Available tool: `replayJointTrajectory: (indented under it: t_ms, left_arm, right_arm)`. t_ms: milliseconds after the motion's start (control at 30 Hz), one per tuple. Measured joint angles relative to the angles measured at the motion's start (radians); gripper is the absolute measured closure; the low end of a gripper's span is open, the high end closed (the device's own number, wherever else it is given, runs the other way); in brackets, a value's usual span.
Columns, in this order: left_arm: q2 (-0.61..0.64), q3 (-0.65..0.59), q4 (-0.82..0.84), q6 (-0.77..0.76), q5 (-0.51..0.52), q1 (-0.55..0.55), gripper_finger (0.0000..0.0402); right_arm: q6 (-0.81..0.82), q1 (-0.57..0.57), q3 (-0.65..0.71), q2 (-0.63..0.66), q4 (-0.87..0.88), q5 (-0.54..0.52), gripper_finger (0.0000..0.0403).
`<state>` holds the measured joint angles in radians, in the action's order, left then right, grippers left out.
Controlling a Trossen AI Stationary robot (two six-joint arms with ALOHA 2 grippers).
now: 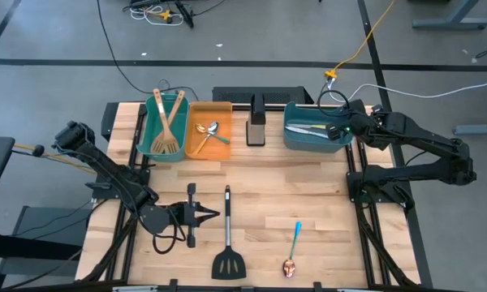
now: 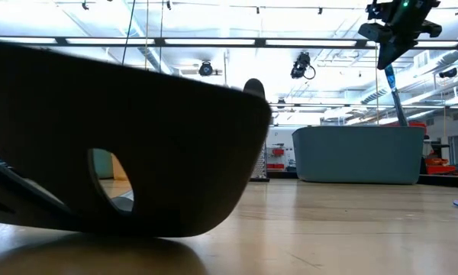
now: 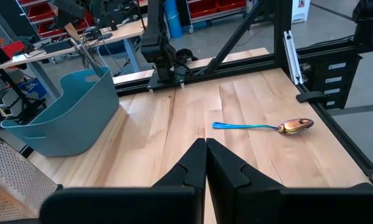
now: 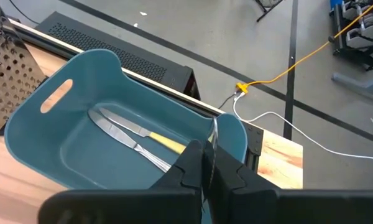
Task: Pick & Place Kitchen Items
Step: Put the silver table knife into the blue bin, then put the blue spoon into the orange bin
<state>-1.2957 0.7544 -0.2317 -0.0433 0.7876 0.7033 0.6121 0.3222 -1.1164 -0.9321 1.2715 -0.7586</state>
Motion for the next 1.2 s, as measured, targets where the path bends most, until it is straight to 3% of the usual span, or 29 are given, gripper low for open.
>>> replayJointTrajectory:
  t_ms: [333,1033,1200]
  left_arm:
    - [0.0,0.0,0.0,-0.025,0.0,0.0,0.0388]
    - [0.0,0.0,0.001,-0.025,0.0,0.0,0.0388]
    - [0.0,0.0,0.003,-0.025,0.0,0.0,0.0388]
  right_arm:
    - [0.009,0.0,0.0,0.0,-0.005,0.007,0.0339]
    - [0.023,-0.001,0.0,-0.021,-0.016,0.102,0.0353]
    - [0.012,-0.02,0.0,-0.058,-0.039,0.204,0.0353]
